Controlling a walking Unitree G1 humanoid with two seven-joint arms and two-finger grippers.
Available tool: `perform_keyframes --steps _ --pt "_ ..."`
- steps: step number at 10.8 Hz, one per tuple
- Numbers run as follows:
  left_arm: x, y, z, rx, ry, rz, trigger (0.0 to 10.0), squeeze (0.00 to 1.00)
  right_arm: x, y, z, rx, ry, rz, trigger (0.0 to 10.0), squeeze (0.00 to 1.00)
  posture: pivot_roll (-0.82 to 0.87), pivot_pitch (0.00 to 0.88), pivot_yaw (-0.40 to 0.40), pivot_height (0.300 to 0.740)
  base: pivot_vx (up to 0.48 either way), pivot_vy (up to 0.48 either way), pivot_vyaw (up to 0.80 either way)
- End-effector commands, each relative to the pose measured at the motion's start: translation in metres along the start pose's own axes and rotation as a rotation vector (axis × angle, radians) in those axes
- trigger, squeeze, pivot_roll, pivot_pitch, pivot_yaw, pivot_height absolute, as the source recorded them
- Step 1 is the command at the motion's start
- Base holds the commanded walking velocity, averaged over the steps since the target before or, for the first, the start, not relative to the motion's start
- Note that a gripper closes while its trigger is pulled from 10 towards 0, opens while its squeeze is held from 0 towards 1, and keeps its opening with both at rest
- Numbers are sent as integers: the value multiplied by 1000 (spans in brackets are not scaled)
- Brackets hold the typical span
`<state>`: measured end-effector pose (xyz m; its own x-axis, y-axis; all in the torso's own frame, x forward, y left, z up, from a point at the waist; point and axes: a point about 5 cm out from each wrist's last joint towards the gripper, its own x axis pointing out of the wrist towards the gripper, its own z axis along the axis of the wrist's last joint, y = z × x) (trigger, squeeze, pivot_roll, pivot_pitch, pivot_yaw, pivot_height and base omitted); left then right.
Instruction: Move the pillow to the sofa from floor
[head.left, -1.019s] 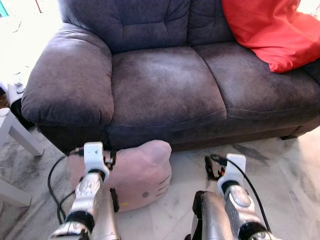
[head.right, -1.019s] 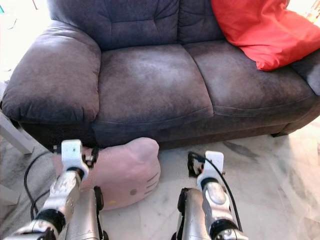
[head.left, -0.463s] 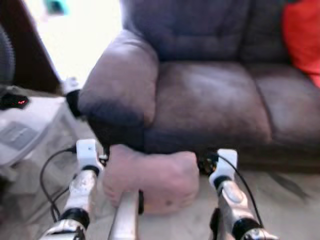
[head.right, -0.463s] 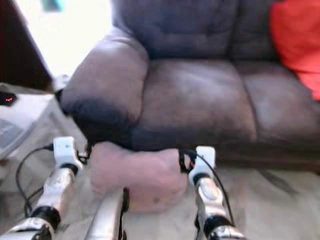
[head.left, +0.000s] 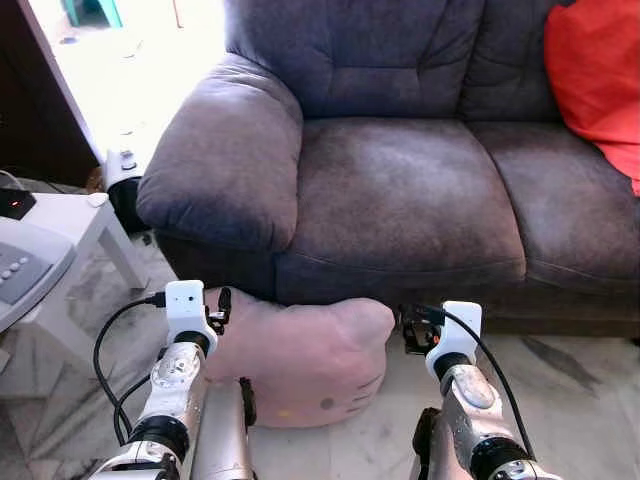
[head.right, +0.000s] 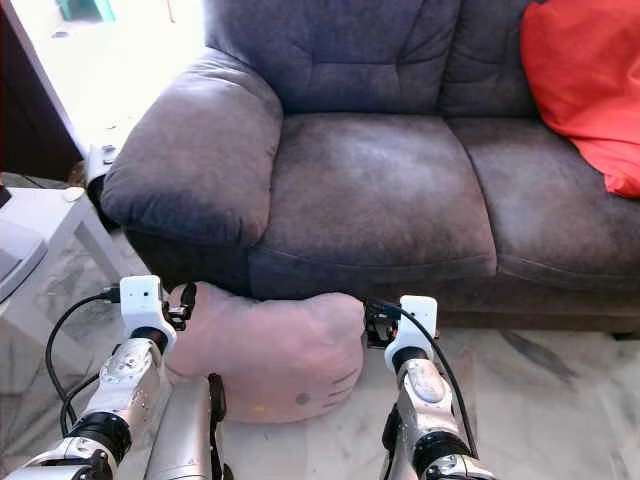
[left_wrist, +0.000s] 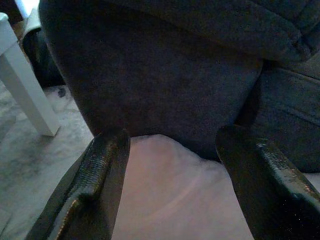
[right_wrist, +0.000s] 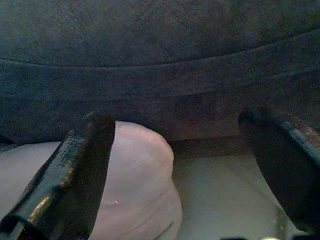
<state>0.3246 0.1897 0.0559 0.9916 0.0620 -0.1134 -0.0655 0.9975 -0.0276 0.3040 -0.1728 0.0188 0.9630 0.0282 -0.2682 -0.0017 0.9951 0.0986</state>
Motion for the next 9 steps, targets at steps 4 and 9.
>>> perform_keyframes --steps 4,9 --pt "-3 1 -5 18 22 3 10000 0 -2 -1 -6 17 22 -8 10000 0 123 113 -40 502 0 0 270" --pt "-2 2 -4 22 22 3 10000 0 -2 2 -7 -16 28 11 10000 0 125 116 -39 502 102 0 98"
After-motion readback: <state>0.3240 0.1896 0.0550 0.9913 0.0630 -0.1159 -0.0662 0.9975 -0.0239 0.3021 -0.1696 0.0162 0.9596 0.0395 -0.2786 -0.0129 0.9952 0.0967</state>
